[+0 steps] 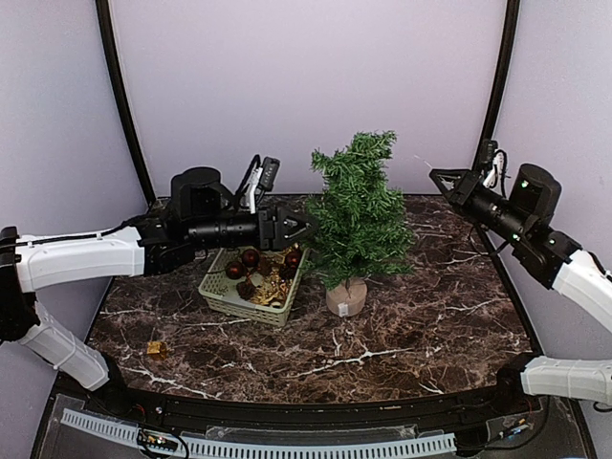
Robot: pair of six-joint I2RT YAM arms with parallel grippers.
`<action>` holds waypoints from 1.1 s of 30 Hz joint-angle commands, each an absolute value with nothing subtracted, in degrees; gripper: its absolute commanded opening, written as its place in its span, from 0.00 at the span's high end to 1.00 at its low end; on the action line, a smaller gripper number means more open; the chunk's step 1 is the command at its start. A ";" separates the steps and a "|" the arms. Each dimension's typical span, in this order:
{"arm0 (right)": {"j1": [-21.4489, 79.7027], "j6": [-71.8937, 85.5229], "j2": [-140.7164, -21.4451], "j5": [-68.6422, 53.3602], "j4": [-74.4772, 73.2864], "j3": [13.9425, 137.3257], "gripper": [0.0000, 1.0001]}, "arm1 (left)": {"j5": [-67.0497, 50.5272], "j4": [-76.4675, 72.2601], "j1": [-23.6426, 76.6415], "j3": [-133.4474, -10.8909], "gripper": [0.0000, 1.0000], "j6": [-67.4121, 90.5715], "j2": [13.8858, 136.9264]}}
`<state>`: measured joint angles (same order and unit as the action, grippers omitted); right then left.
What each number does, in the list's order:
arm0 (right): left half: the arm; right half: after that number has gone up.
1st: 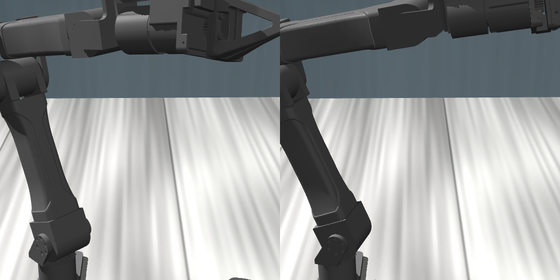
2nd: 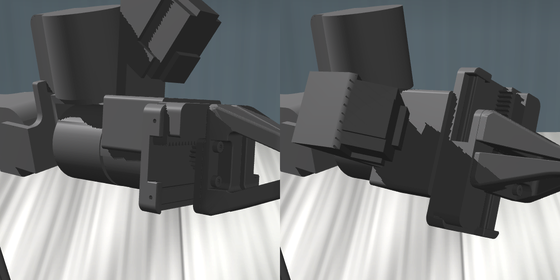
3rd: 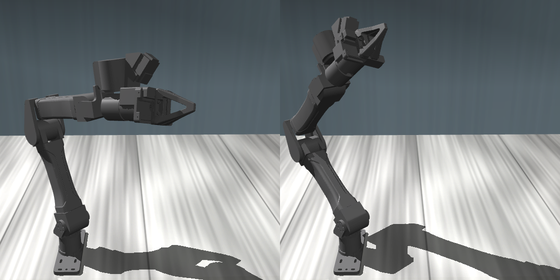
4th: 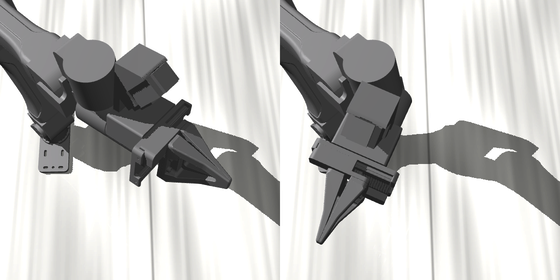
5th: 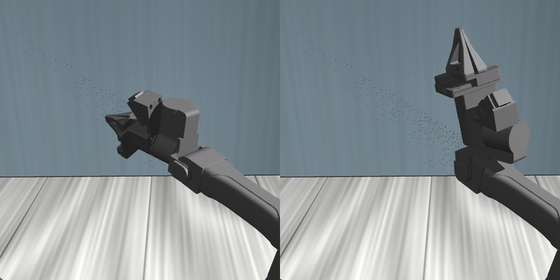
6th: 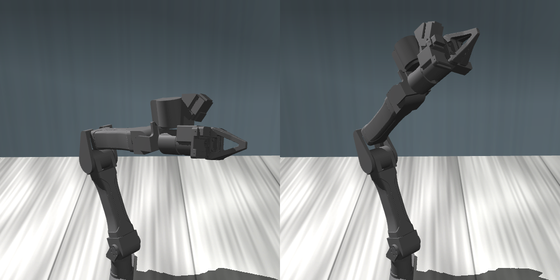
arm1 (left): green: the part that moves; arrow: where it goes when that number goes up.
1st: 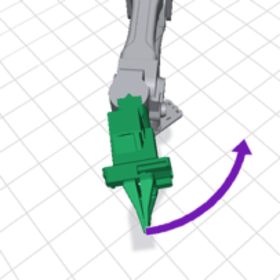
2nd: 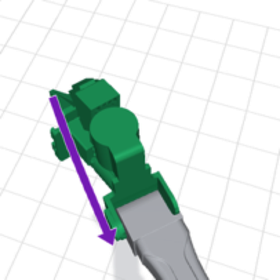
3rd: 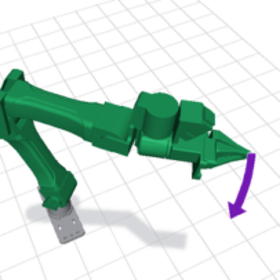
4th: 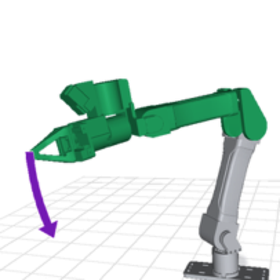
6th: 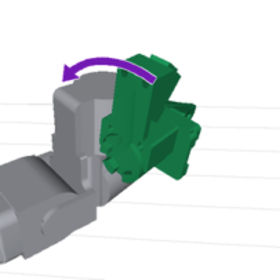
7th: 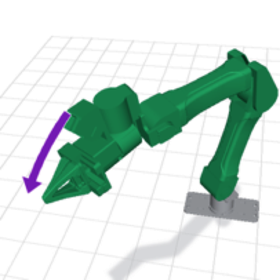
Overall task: Decorate the small christmas tree
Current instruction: Wrap the side of the string light in the gap of the branches.
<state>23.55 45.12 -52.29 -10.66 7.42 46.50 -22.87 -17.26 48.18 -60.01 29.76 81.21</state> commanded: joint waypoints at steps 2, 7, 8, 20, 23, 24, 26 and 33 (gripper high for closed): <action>23.29 44.67 -51.13 -11.33 10.55 45.82 0.95 | -22.43 -21.91 50.11 -59.76 0.32 32.28 82.94; 23.29 45.04 -51.21 -12.03 10.20 45.48 1.00 | -19.80 -21.55 50.74 -62.01 0.25 32.20 85.70; 23.29 45.07 -50.94 -12.11 10.20 45.12 1.00 | -18.66 -21.38 50.89 -62.34 0.25 32.09 86.09; 23.29 42.51 -48.55 -19.71 0.32 43.29 1.00 | -14.89 -25.04 50.91 -68.01 0.48 31.54 93.02; 23.29 41.65 -48.41 -21.80 -3.69 43.24 1.00 | -14.08 -25.03 50.15 -68.54 0.58 30.92 93.71; 23.33 41.31 -48.37 -22.44 -5.30 43.18 1.00 | -14.18 -25.17 49.90 -68.66 0.60 30.87 93.98; 23.42 40.72 -48.00 -23.86 -6.88 42.77 1.00 | -15.03 -26.09 49.06 -68.83 0.65 30.58 94.51; 24.42 40.53 -48.02 -26.70 -8.35 41.49 1.00 | -22.45 -26.27 46.10 -73.33 0.76 25.18 97.41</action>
<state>23.64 41.63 -48.56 -24.12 -7.94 42.09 -17.50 -23.62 47.37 -69.32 29.54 96.79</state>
